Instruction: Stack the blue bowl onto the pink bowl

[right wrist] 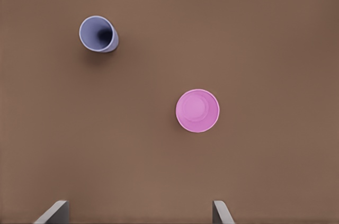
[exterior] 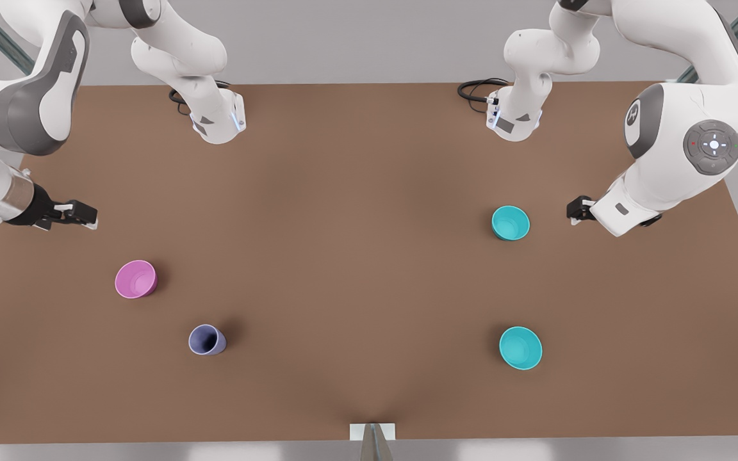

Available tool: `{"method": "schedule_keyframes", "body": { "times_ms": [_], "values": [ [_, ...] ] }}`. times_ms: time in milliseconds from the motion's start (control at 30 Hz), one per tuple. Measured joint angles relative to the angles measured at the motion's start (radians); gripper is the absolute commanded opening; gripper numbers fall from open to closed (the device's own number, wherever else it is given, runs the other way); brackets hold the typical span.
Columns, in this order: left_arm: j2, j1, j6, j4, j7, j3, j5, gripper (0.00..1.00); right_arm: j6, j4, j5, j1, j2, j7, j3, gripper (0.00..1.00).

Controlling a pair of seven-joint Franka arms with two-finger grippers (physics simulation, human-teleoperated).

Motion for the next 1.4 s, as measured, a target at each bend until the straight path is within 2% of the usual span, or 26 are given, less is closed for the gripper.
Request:
{"method": "schedule_keyframes", "body": {
  "times_ms": [133,300,467,900,1167,1400],
  "values": [
    [0.000,0.000,-0.002,0.000,0.006,0.000,0.000,1.00,0.012,0.001,-0.019,-0.039,0.043,-0.039,-0.005,1.00],
    [0.001,0.005,-0.011,0.000,0.014,0.000,0.000,1.00,0.140,-0.017,-0.007,-0.217,0.272,-0.172,-0.004,1.00],
    [0.053,0.010,-0.051,0.000,0.020,0.015,-0.001,1.00,0.294,-0.185,0.102,-0.305,0.362,-0.292,0.000,1.00],
    [0.097,0.019,-0.100,0.000,0.033,0.061,-0.033,1.00,0.831,-0.543,0.270,-0.345,0.337,-0.569,0.016,1.00],
    [0.098,0.017,-0.110,-0.003,0.042,0.064,-0.046,1.00,1.067,-0.655,0.291,-0.328,0.333,-0.697,0.028,1.00],
    [0.099,0.017,-0.113,-0.005,0.048,0.064,-0.047,1.00,1.162,-0.678,0.293,-0.327,0.343,-0.759,0.041,1.00]
  ]
}}
